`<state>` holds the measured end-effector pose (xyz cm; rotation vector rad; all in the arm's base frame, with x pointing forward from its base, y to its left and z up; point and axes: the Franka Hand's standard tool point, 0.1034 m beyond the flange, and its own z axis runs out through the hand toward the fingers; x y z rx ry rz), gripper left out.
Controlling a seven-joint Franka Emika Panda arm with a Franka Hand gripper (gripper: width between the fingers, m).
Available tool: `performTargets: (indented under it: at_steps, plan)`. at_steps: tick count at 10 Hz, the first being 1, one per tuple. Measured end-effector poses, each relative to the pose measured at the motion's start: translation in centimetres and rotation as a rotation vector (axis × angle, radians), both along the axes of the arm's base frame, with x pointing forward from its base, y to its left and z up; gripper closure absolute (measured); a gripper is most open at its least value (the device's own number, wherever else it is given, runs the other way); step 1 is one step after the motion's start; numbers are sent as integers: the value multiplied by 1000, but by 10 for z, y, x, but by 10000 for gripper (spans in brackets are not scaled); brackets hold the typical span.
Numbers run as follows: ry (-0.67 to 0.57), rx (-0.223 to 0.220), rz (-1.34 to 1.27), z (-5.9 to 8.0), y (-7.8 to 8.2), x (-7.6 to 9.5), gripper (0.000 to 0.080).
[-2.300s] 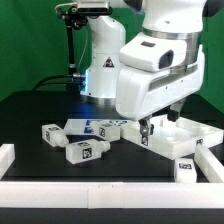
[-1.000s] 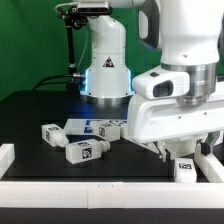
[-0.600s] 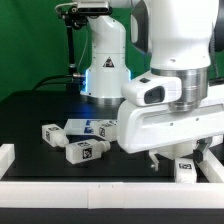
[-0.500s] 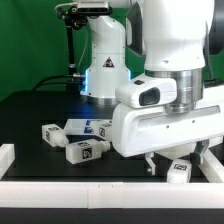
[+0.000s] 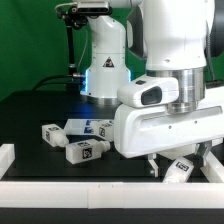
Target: Assemble one leg
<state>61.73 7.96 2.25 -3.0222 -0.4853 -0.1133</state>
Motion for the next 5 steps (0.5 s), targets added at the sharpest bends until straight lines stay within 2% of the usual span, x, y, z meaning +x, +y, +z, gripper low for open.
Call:
performTargets:
  at_steps: [2, 5]
  plan:
    - [2, -1, -1, 1, -1, -1, 150]
    - [7, -1, -3, -6, -3, -2, 150]
